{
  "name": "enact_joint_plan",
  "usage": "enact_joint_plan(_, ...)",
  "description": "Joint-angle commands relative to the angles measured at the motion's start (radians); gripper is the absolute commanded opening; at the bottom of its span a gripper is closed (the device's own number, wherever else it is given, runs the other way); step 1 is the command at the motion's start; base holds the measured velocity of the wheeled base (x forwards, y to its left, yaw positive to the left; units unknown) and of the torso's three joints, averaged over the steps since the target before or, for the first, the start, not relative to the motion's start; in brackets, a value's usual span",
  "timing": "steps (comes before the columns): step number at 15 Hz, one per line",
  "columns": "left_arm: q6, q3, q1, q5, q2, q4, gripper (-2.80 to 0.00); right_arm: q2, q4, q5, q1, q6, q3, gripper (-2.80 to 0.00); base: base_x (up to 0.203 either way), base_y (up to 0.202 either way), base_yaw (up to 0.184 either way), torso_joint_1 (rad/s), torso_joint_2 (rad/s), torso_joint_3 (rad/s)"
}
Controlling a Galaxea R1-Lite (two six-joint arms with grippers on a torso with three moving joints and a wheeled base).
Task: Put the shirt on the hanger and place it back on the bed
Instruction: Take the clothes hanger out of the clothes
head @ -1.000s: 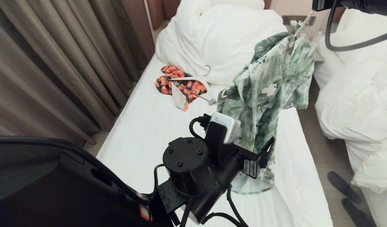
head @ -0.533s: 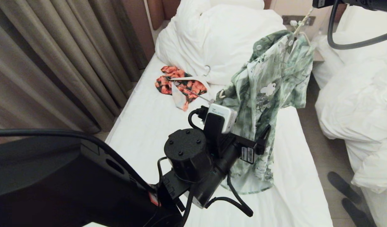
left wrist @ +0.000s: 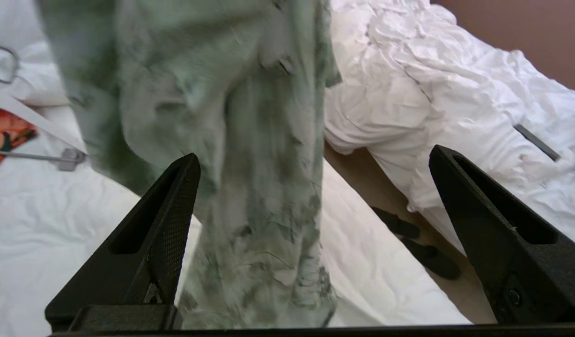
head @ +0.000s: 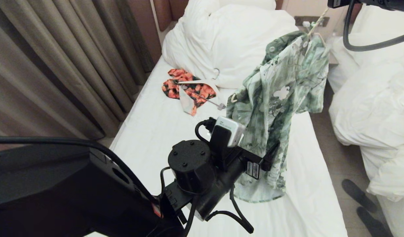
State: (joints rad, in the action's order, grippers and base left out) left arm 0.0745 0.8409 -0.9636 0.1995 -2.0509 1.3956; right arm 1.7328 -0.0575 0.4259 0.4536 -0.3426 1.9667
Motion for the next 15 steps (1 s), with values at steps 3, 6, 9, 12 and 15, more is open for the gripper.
enact_joint_plan(3, 0.001, 0.03, 0.023, 0.004, 0.005, 0.011, 0.0, -0.002, 0.0, 0.004, 0.005, -0.003, -0.002, -2.8, 0.0, 0.0, 0.0, 0.0, 0.0, 0.0)
enact_joint_plan(6, 0.017, 0.031, 0.04, 0.003, 0.005, 0.012, 0.0, -0.002, 0.001, 0.004, 0.005, -0.004, -0.002, -2.8, 0.0, 0.0, 0.0, 0.0, 0.0, 0.0)
enact_joint_plan(9, 0.031, 0.005, 0.055, -0.013, 0.001, 0.013, 0.0, -0.002, 0.001, 0.002, 0.002, -0.006, 0.0, -2.8, 0.0, 0.0, 0.0, 0.0, 0.0, 0.0)
enact_joint_plan(12, 0.031, -0.019, 0.065, -0.061, 0.004, 0.013, 0.0, -0.002, -0.001, 0.002, 0.002, -0.012, 0.0, -2.8, 0.0, 0.0, 0.0, 0.0, 0.0, 0.0)
enact_joint_plan(15, 0.031, 0.02, 0.074, -0.042, 0.003, 0.02, 0.0, -0.004, -0.001, 0.002, 0.007, -0.01, -0.002, -2.8, 0.0, 0.0, 0.0, 0.0, 0.0, 0.0)
